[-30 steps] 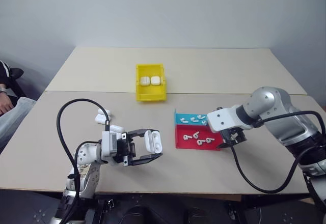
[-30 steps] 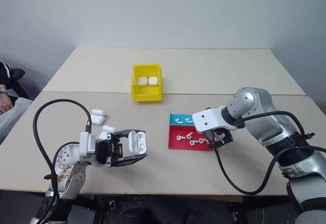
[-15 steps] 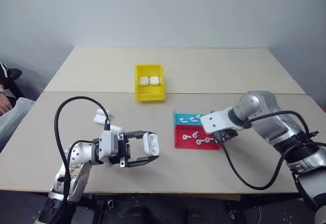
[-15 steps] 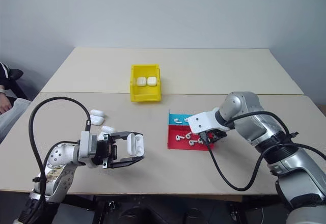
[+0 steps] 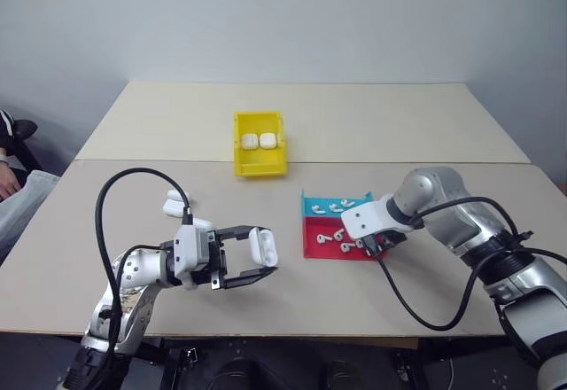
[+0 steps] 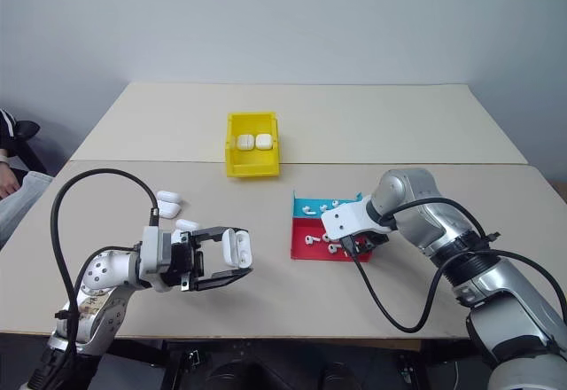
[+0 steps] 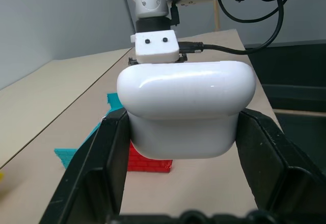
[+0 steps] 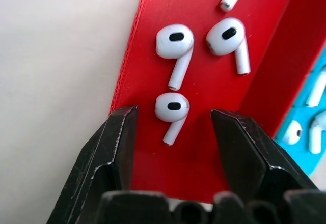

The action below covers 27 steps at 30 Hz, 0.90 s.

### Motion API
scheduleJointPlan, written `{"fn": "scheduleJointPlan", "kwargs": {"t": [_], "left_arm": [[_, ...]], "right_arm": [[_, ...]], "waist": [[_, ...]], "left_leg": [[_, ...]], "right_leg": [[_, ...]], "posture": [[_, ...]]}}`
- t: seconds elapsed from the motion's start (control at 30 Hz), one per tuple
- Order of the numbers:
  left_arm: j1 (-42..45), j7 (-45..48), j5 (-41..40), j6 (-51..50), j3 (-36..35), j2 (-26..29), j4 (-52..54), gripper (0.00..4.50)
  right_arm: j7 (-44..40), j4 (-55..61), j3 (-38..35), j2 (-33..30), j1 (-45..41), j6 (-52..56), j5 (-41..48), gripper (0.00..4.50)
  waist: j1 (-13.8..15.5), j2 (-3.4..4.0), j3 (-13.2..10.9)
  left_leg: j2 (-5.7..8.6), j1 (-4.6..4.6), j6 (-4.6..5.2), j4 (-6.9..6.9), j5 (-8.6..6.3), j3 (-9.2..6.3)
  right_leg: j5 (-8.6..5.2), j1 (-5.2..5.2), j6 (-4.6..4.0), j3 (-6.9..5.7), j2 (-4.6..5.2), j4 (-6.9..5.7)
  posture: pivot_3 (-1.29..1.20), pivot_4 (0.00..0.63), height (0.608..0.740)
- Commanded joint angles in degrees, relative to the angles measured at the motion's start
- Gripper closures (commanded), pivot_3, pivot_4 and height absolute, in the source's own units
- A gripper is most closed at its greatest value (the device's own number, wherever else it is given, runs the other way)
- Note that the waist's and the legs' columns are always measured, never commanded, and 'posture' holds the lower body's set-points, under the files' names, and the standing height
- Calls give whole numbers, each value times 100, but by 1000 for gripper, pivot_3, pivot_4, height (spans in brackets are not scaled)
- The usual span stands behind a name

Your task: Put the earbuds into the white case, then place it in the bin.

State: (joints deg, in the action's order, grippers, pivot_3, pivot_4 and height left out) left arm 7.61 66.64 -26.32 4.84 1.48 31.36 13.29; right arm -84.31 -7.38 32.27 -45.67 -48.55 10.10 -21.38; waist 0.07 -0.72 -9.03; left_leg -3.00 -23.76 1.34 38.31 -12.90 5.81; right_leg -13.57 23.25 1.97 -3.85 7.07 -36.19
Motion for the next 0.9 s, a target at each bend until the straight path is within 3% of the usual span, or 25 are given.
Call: {"fn": "scheduleJointPlan", "kwargs": {"t": [0.03,0.23,0.37,0.77,0.9], "left_arm": [[-18,-54,23,11,42,43,235,1708],[24,-178,15,-102,63,51,286,1708],[-11,-217,42,-154,67,79,330,1708],[-67,-268,104,-181,99,171,404,1708],[-62,-269,112,-190,100,189,400,1708]], "right_arm": [[-43,47,-83,-18,-16,-105,-23,1752],[-36,11,-69,35,-25,-100,-42,1752],[-43,12,-62,50,-13,-127,-48,2600],[9,-170,-37,69,-29,-307,-148,2600],[-7,-182,-40,64,-24,-340,-156,3494]], "waist": [[-1,0,0],[-6,0,0],[-8,0,0],[-10,0,0],[-10,0,0]], "left_leg": [[0,0,0,0,0,0],[0,1,0,0,0,0],[0,0,0,-1,0,0],[-1,2,0,-1,0,-1],[0,2,0,-1,0,-1]], "right_leg": [[0,0,0,0,0,0],[0,0,0,0,0,-2],[0,0,0,0,0,0],[0,-1,0,-1,0,-1],[0,-1,0,-1,0,-1]], "posture": [[0,150,740],[0,150,740],[0,150,740],[0,150,740],[0,150,740]]}}
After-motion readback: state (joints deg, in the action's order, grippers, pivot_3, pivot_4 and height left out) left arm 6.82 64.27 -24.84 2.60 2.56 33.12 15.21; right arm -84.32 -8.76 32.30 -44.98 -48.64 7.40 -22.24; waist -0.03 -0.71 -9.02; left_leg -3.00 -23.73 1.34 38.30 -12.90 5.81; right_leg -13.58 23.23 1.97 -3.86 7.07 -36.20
